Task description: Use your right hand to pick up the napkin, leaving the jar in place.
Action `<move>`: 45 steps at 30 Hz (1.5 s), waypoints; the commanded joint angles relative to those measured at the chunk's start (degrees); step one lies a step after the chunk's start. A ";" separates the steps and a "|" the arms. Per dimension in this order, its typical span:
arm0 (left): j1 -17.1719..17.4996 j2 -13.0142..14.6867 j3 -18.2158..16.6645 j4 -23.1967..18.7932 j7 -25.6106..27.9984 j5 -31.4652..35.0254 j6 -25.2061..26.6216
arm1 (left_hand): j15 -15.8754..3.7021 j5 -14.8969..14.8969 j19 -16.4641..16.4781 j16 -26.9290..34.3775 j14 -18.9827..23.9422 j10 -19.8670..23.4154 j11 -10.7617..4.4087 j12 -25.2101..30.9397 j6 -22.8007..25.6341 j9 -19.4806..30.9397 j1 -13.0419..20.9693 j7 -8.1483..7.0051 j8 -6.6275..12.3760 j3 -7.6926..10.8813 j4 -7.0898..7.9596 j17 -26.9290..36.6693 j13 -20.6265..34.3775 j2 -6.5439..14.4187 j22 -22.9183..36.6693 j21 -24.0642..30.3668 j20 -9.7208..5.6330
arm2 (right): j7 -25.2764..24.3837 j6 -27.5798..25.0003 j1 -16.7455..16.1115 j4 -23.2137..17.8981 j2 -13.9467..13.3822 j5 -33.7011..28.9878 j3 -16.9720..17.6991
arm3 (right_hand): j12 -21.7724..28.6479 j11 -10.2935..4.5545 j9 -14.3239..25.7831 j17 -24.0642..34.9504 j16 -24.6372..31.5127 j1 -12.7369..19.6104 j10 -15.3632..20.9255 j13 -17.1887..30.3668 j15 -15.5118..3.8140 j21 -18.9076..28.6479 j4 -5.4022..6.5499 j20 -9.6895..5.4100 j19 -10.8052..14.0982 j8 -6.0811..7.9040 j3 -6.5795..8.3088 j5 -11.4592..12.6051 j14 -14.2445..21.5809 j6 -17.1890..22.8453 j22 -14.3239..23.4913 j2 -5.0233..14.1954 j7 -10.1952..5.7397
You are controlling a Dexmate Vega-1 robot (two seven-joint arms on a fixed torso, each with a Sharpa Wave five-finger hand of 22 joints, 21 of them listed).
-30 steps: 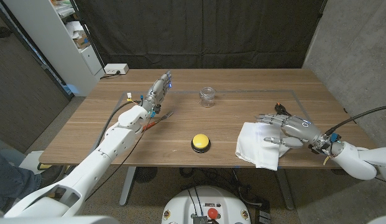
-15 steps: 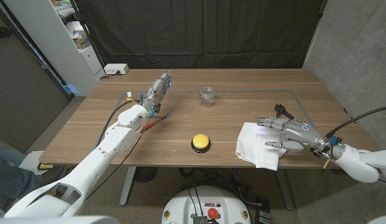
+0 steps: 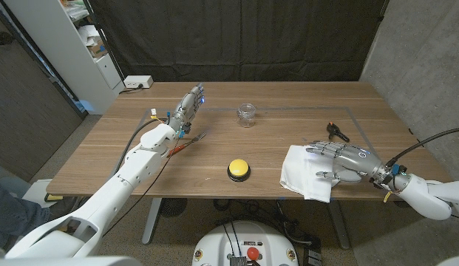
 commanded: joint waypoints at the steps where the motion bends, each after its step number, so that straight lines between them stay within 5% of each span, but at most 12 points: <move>1: -0.26 -0.36 0.13 0.95 -0.60 -0.20 0.22 | 0.38 -0.18 -3.93 0.23 -0.66 -0.35 0.02 0.35 0.05 0.18 0.08 0.08 0.26 -0.07 -0.35 0.20 0.01 0.41 0.06 0.20 0.49 | 1.75 -2.21 -0.97 -0.45 -0.93 1.63 -0.58 | 0.29 0.02 0.18 0.32 -0.25 0.13 -0.67 0.27 -0.16 0.03 0.33 1.45 -0.67 0.15 -0.31 0.52 -1.20 -0.42 0.24 -1.08 -0.13; 32: -1.34 -1.78 0.65 4.03 -2.13 -0.21 -0.18 | 1.20 -0.17 -4.12 0.20 -0.72 -0.55 -0.24 0.35 -0.03 0.19 -0.20 -0.02 0.29 -0.29 -0.51 0.26 0.05 0.49 0.10 0.24 1.72 | 10.08 -5.31 -1.95 -2.93 -2.51 4.75 -0.52 | -0.33 0.59 0.16 0.25 -0.41 0.54 -5.47 0.33 2.05 0.90 0.28 1.82 -0.72 -0.34 -1.21 2.26 -5.51 -3.65 0.38 -3.76 -1.09; 37: -1.72 -2.08 0.73 4.72 -2.41 -0.23 -0.10 | 1.19 -0.16 -4.29 0.21 -0.73 -0.50 -0.23 0.39 -0.04 0.19 -0.25 -0.04 0.29 -0.33 -0.53 0.27 0.06 0.51 0.10 0.20 1.91 | 11.30 -4.39 -1.21 -2.65 -1.78 5.19 -1.00 | -0.11 0.56 0.15 0.22 0.05 1.06 -5.63 0.33 1.66 1.29 0.19 1.60 0.18 -0.09 -1.12 2.60 -4.97 -3.42 0.45 -3.85 -1.14; 45: -1.92 -2.40 0.55 5.34 -2.86 -0.40 -0.35 | 1.17 -0.15 -4.26 0.22 -0.73 -0.54 -0.45 0.39 -0.03 0.19 -0.32 -0.02 0.31 -0.39 -0.58 0.29 0.07 0.54 0.11 0.24 2.08 | 12.32 -2.45 0.08 -1.18 -0.47 5.89 -1.51 | 0.68 0.90 0.15 0.07 1.24 3.02 -4.90 0.36 1.61 2.77 0.04 0.98 5.16 0.43 -0.71 3.57 -2.48 -2.82 0.53 -3.87 -0.89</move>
